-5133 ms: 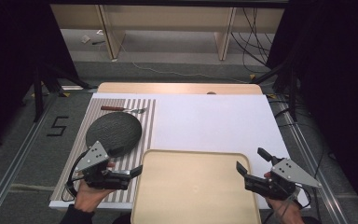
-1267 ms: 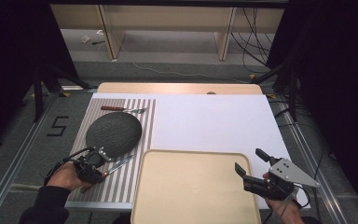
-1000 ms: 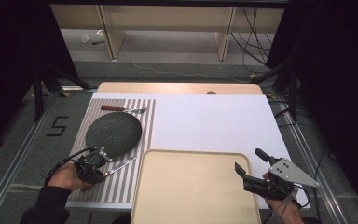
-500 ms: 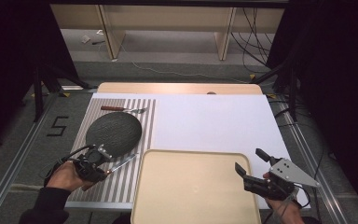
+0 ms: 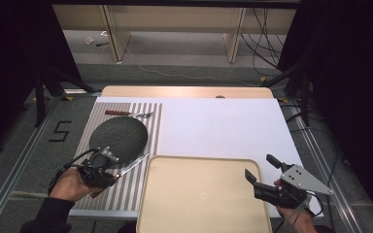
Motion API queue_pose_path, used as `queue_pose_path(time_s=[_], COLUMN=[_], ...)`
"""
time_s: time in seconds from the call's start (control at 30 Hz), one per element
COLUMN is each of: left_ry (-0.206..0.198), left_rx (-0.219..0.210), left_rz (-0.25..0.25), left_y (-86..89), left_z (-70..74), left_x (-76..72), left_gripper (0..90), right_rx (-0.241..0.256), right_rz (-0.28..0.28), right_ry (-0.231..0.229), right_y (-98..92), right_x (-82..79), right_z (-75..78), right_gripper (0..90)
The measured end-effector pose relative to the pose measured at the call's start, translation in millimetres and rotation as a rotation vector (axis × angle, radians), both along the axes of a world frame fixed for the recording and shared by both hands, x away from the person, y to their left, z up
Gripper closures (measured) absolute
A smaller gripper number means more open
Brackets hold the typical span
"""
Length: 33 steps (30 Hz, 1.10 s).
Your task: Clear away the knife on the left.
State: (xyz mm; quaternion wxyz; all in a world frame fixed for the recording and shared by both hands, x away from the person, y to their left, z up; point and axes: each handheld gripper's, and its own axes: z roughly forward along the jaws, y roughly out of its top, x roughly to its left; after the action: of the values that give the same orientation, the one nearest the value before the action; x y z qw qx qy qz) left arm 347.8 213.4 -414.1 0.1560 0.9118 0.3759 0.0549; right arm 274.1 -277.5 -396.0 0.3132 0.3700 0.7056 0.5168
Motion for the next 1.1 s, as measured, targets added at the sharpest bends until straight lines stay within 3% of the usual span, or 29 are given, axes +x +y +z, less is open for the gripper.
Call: queue_pose_path(time_s=[0.2, 0.5, 1.1], left_ry=[-0.003, 0.002, 0.018], left_rx=[-0.022, -0.013, -0.070], left_rz=[-0.022, -0.080, -0.178], left_y=[-15.9, -43.6, -86.6], left_z=[6.0, 3.2, 1.6], left_x=[-5.2, -12.2, -24.3], left_gripper=[76.3, 76.3, 76.3], right_rx=[0.001, 0.001, 0.001], right_rz=[-0.001, -0.001, -0.001], right_ry=[0.000, -0.001, -0.001], right_y=[-0.1, -0.1, -0.3], right_x=[0.1, 0.0, 0.0], right_z=[0.0, 0.0, 0.2], right_gripper=[18.5, 18.5, 18.5])
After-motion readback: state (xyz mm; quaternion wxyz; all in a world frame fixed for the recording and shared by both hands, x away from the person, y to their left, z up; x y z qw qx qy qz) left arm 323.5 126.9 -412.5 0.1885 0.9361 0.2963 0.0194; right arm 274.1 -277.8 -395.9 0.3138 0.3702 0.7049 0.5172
